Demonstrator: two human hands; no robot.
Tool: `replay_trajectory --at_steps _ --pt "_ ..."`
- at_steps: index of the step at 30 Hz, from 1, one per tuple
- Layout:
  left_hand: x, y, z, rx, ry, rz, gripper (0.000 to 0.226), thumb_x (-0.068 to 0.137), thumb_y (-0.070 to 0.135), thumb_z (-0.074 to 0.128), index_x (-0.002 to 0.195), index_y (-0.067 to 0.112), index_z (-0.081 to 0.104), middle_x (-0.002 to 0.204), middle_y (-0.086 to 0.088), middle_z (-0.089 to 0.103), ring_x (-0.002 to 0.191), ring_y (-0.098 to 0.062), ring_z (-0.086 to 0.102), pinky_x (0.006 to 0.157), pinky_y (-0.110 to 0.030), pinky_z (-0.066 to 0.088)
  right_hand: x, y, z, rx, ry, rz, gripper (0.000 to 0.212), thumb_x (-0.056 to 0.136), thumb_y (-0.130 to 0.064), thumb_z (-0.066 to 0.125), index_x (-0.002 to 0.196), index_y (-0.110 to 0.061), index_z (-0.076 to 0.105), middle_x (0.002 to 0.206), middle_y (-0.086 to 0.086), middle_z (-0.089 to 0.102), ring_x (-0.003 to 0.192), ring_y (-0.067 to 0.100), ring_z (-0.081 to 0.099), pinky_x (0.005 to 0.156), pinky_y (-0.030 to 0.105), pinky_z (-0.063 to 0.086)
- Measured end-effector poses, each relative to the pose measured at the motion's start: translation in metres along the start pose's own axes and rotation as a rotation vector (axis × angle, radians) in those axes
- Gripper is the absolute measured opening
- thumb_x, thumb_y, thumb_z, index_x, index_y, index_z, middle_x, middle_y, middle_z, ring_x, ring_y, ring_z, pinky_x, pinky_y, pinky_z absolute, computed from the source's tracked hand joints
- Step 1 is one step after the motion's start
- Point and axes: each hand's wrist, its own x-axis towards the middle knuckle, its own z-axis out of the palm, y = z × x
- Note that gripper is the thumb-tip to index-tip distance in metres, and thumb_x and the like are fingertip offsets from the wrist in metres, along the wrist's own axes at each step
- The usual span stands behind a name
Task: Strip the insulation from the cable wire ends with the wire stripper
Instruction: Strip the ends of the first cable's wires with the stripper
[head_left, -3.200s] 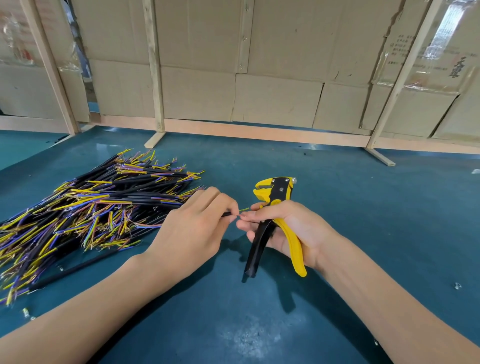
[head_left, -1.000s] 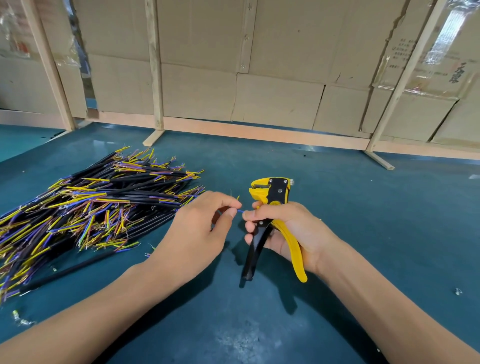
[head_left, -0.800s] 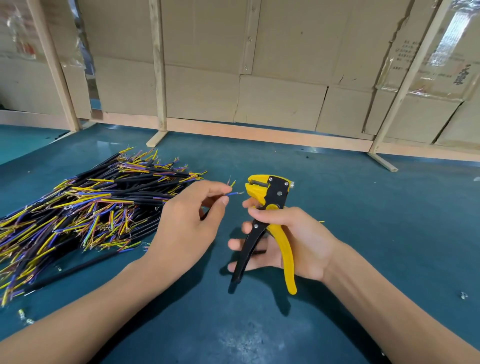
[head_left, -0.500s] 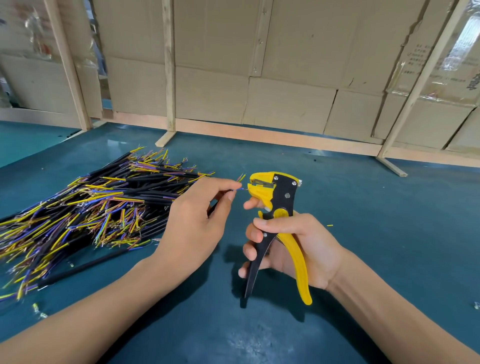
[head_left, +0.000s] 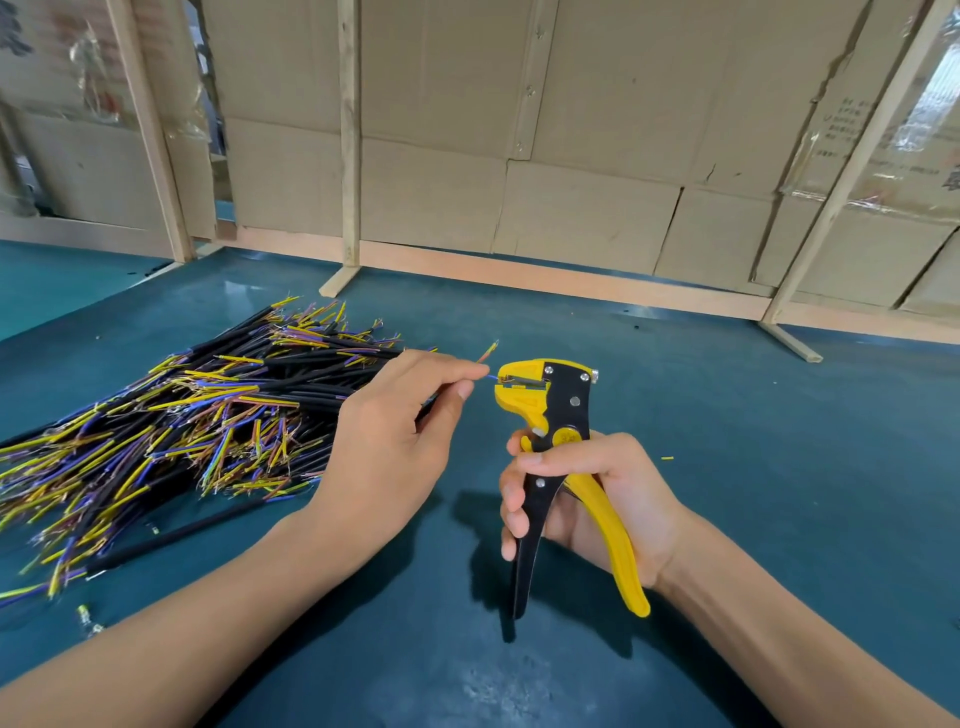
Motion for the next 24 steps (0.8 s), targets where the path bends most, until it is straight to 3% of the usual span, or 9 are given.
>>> replay_trajectory --at_steps 16,24 --pt "-0.0033 0.0047 0.0023 -0.041 -0.022 -0.001 0.022 0.094 0.002 0.066 0.109 0.016 0.075 0.099 0.007 0.07 0.093 -0.008 0.063 0.076 -0.008 0.041 -0.0004 0.0009 0.0005 -0.013 0.032 -0.004 0.007 0.084 -0.005 0.061 0.09 -0.002 0.065 0.071 0.02 0.061 0.06 0.035 0.06 0.065 0.048 0.056" --pt "-0.0063 0.0086 0.0033 -0.115 -0.013 -0.12 0.016 0.095 0.011 0.068 0.096 0.027 0.067 0.095 0.024 0.066 0.074 0.005 0.058 0.066 -0.004 0.038 -0.0002 0.0003 0.0018 -0.021 0.023 -0.016 0.006 0.084 -0.004 0.061 0.089 -0.004 0.065 0.065 0.017 0.056 0.058 0.034 0.059 0.066 0.048 0.056"
